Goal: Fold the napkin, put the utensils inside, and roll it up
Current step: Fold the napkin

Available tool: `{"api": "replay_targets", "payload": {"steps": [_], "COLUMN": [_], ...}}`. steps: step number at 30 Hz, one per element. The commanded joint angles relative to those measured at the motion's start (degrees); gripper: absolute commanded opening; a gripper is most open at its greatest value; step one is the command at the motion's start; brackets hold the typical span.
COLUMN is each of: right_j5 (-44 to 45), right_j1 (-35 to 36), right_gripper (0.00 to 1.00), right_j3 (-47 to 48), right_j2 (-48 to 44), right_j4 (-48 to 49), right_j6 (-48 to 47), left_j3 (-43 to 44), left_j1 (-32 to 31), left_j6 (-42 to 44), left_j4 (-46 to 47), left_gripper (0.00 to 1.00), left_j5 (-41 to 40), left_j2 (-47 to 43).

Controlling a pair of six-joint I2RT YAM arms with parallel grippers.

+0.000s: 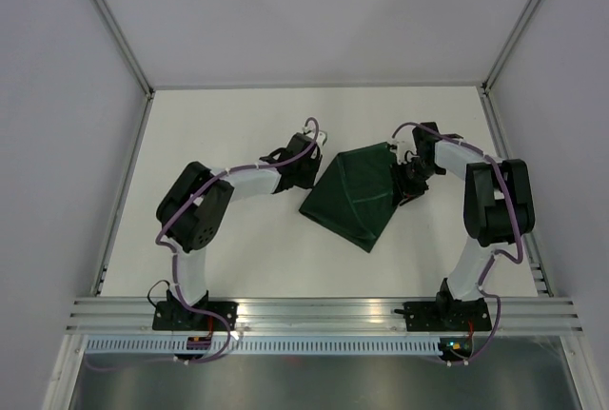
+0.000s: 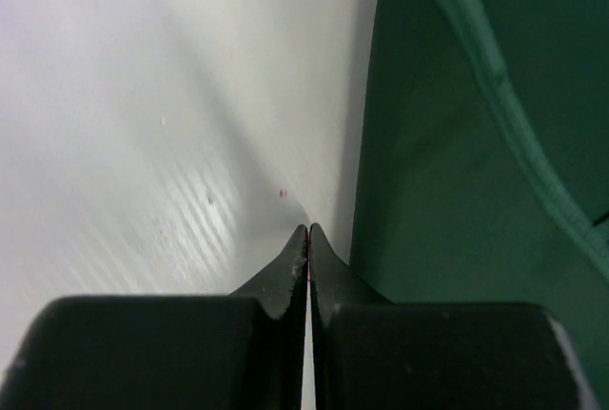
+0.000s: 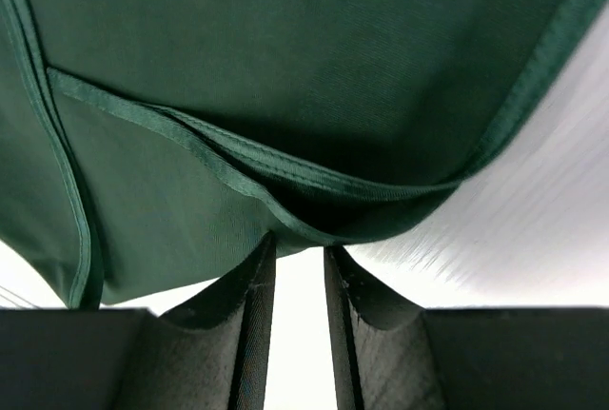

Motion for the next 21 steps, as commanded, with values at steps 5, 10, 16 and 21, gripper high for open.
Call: {"api": "replay_targets", "payload": {"steps": [5,10,16,21], "right_j5": [6.24,6.69,6.16,5.37], "right_j1": [0.43,0.43,0.87,1.75], "right_gripper": [0.33,0.33,0.33,0.34], "right_j3": [6.92,13.33,18.7,21.78], "right_j2": [6.42,10.91,14.7,16.63], "right_j4": [2.16,1.63,0.84,-0.21], "right_j6": [1.42,2.03,2.12,2.3], "left_j3": [-7.21,-10.81,-15.83,-20.74], "left_j1": [0.14,0.14,0.14,0.14], "left_j6": [-5.54,-6.95,-7.91,-8.7], "left_j4": [3.11,3.9,3.9,6.88], "left_gripper": [0.02,0.02,0.06,0.09], "left_j5": [1.26,0.56,-0.32,0.56], "left_j2": [-7.21,-11.51,-17.84,-26.0]}}
